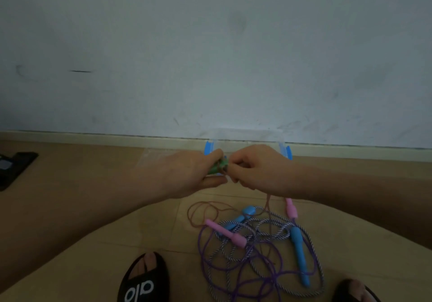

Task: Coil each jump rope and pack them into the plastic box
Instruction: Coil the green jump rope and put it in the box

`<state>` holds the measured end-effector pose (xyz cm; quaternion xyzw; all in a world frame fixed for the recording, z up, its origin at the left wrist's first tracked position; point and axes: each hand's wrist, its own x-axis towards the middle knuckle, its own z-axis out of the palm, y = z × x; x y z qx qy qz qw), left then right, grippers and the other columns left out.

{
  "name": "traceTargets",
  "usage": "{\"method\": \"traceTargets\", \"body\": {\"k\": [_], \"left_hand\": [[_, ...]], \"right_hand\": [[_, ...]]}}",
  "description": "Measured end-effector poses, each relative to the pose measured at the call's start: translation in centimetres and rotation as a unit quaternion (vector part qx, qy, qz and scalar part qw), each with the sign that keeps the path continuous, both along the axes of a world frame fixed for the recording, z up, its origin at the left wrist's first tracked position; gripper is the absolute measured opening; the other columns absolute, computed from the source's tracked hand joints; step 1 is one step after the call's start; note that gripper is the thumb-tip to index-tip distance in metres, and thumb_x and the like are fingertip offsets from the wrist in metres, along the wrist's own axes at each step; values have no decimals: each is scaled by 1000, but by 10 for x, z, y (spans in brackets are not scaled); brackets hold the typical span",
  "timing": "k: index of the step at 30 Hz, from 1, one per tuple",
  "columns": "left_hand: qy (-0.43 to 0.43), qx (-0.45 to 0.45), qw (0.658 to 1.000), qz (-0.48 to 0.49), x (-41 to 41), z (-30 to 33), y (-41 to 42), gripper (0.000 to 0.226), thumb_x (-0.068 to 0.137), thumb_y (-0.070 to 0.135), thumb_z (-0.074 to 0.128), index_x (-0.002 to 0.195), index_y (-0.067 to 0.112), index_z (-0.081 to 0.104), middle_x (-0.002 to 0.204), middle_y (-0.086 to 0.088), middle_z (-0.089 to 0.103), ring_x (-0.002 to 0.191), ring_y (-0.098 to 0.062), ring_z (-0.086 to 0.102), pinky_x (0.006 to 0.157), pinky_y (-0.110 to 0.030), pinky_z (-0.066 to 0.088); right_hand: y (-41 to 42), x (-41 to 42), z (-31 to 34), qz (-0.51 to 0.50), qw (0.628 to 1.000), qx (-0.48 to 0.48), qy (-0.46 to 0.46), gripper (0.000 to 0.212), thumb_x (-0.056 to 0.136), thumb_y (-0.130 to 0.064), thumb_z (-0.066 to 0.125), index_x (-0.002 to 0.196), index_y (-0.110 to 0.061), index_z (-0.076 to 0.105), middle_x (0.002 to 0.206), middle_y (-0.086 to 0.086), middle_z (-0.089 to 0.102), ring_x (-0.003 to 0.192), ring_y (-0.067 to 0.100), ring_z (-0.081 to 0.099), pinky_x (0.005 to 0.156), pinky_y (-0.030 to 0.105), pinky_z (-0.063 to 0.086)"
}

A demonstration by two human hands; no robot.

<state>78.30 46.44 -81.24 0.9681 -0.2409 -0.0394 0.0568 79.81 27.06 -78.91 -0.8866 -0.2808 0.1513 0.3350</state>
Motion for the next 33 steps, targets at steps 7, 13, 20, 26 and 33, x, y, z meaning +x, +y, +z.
{"method": "traceTargets", "body": {"k": [7, 13, 20, 26, 33], "left_hand": [[-65, 66, 993, -72, -15, 11, -15, 44, 98, 57, 38, 130, 27, 41, 106, 3, 66, 89, -16, 61, 50, -18, 30], [-80, -26, 995, -45, -9, 29, -20, 40, 95, 51, 50, 123, 25, 39, 102, 2, 65, 82, -18, 60, 61, -24, 29], [-67, -91, 993, -18, -18, 30, -26, 16, 94, 29, 55, 109, 23, 55, 88, 3, 66, 77, -18, 58, 55, -22, 32], [-40, -219, 962, 156, 7, 30, -23, 11, 95, 24, 56, 85, 21, 59, 69, 10, 56, 62, -7, 55, 51, -20, 34], [-36, 64, 987, 143, 5, -5, 6, 18, 95, 30, 46, 104, 17, 55, 103, -9, 65, 92, -30, 63, 63, -30, 33]], "right_hand": [[-1, 18, 14, -2, 996, 42, -82, 41, 96, -36, 55, 59, -18, 54, 52, -4, 46, 48, 8, 39, 52, 26, 35], [-11, 33, -6, -52, 988, 121, 75, 41, 99, -37, 50, 62, -19, 51, 51, -5, 43, 44, 8, 35, 45, 23, 31], [-9, 20, -30, -78, 942, 199, 258, 42, 100, -30, 50, 59, -20, 47, 48, -4, 35, 41, 7, 22, 41, 17, 18], [-4, -4, -51, -133, 957, 143, 216, 58, 101, -49, 34, 49, -24, 36, 44, -11, 31, 43, 11, 27, 45, 23, 20], [12, -28, -15, -20, 999, 16, -43, 49, 102, -35, 38, 57, -18, 33, 49, -3, 35, 47, 11, 32, 48, 26, 24]]}}
